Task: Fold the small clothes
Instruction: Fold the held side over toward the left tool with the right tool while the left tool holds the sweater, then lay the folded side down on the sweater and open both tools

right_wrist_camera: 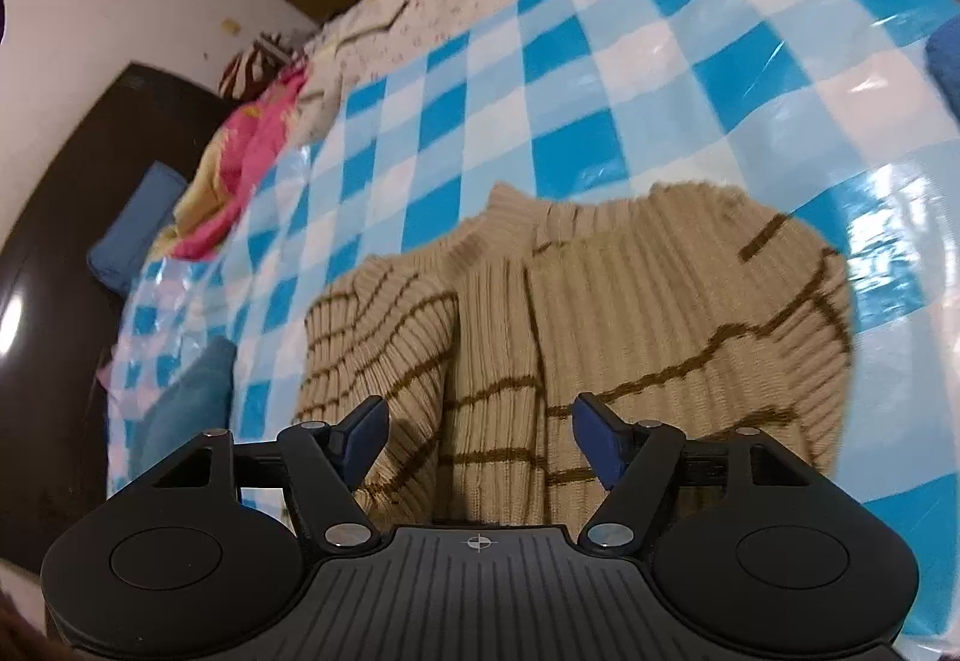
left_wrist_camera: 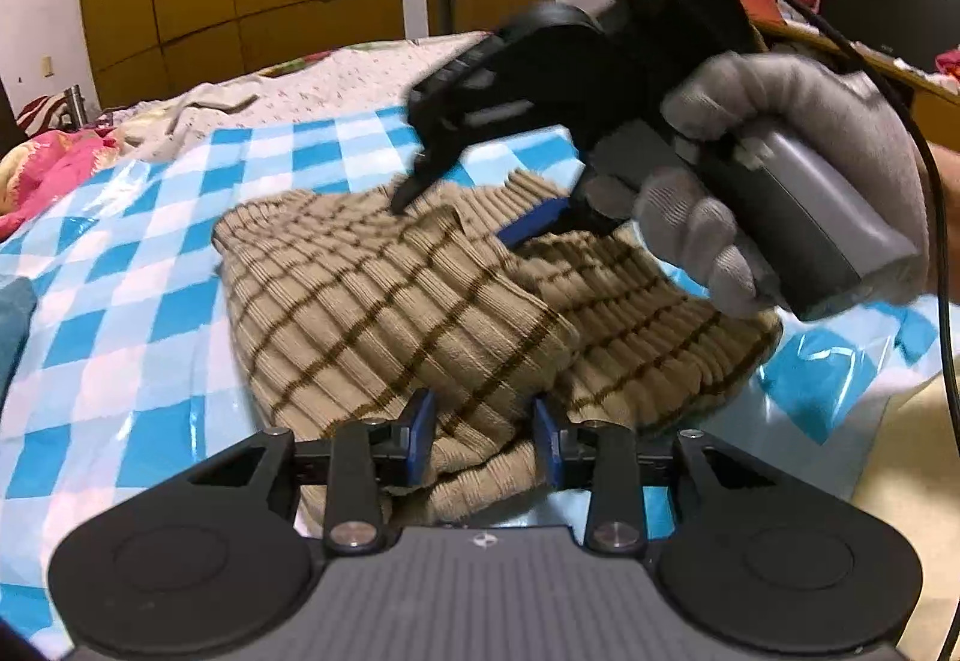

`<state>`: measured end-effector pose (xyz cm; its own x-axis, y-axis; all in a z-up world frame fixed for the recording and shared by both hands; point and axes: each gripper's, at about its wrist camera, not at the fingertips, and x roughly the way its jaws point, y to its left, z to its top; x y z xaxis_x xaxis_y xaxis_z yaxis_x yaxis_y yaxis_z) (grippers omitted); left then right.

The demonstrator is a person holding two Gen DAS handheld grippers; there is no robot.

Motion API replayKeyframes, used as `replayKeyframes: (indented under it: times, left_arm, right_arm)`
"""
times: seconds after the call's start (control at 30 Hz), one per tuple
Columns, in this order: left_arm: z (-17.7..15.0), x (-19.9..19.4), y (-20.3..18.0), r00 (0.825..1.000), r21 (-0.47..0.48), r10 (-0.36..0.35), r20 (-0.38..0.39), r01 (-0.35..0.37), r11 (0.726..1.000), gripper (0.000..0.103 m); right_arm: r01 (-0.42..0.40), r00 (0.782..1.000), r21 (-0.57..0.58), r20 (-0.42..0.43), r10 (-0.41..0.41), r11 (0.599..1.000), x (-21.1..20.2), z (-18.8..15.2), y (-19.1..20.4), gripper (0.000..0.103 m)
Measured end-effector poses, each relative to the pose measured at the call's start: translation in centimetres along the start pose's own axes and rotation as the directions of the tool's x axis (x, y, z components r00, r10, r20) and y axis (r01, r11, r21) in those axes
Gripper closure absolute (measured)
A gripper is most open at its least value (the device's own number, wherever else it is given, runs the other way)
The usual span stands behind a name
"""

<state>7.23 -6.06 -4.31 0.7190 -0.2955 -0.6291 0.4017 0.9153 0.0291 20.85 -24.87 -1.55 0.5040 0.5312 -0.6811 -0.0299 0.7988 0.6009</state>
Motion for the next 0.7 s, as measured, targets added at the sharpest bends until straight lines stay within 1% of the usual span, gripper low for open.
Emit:
replayKeyframes:
  times: [0.03, 0.13, 0.17, 0.23, 0.3, 0.37, 0.4, 0.43, 0.53, 0.63, 0.7]
  left_arm:
    - [-0.1, 0.1, 0.0, 1.0, 0.005, -0.001, -0.002, 0.001, 1.0, 0.058]
    - [-0.4, 0.2, -0.1, 1.0, 0.016, -0.007, -0.002, 0.007, 1.0, 0.058]
    - [-0.4, 0.2, -0.1, 1.0, 0.015, -0.01, -0.003, 0.01, 1.0, 0.058]
    - [-0.5, 0.2, -0.1, 1.0, 0.011, -0.016, -0.004, 0.016, 1.0, 0.058]
    - [-0.6, 0.2, -0.2, 1.0, 0.009, -0.02, -0.004, 0.02, 1.0, 0.058]
    - [-0.5, 0.1, -0.2, 1.0, 0.013, -0.023, -0.003, 0.023, 1.0, 0.058]
    - [-0.5, 0.0, -0.2, 1.0, 0.013, -0.024, -0.004, 0.024, 1.0, 0.058]
    - [-0.4, 0.0, -0.2, 1.0, 0.011, -0.025, -0.006, 0.025, 1.0, 0.058]
    - [0.2, -0.6, -0.2, 0.999, 0.0, -0.045, 0.007, 0.045, 0.999, 0.058]
    - [0.9, -1.5, -0.7, 0.997, 0.007, -0.072, 0.037, 0.072, 0.997, 0.058]
    - [1.6, -2.1, -1.5, 0.993, 0.022, -0.103, 0.059, 0.102, 0.995, 0.058]
  right_arm:
    - [-0.016, 1.0, -0.003, -0.006, 0.016, 1.0, 0.3, 0.0, 0.3, 0.034]
    - [-0.108, 0.993, -0.009, -0.04, 0.108, 0.994, 0.9, -0.2, 1.5, 0.034]
    - [-0.112, 0.993, -0.024, -0.045, 0.111, 0.993, 1.0, -0.2, 1.9, 0.034]
    - [-0.07, 0.997, -0.079, -0.048, 0.066, 0.994, 1.6, -0.1, 3.1, 0.034]
    - [-0.006, 0.999, -0.104, -0.047, 0.001, 0.995, 2.7, 0.1, 3.8, 0.034]
    - [0.057, 0.997, -0.112, -0.043, -0.062, 0.992, 3.4, 0.3, 4.2, 0.054]
    - [0.069, 0.996, -0.114, -0.043, -0.074, 0.991, 3.5, 0.3, 4.5, 0.072]
    - [0.062, 0.997, -0.115, -0.041, -0.067, 0.991, 3.3, 0.3, 4.6, 0.079]
    - [0.032, 0.999, -0.142, 0.001, -0.032, 0.989, 0.7, -0.1, 5.2, 0.082]
    - [-0.024, 0.999, -0.131, 0.044, 0.03, 0.991, -3.1, 0.1, 4.9, 0.084]
    - [-0.03, 0.996, -0.128, 0.078, 0.04, 0.991, -5.3, 0.5, 4.6, 0.084]
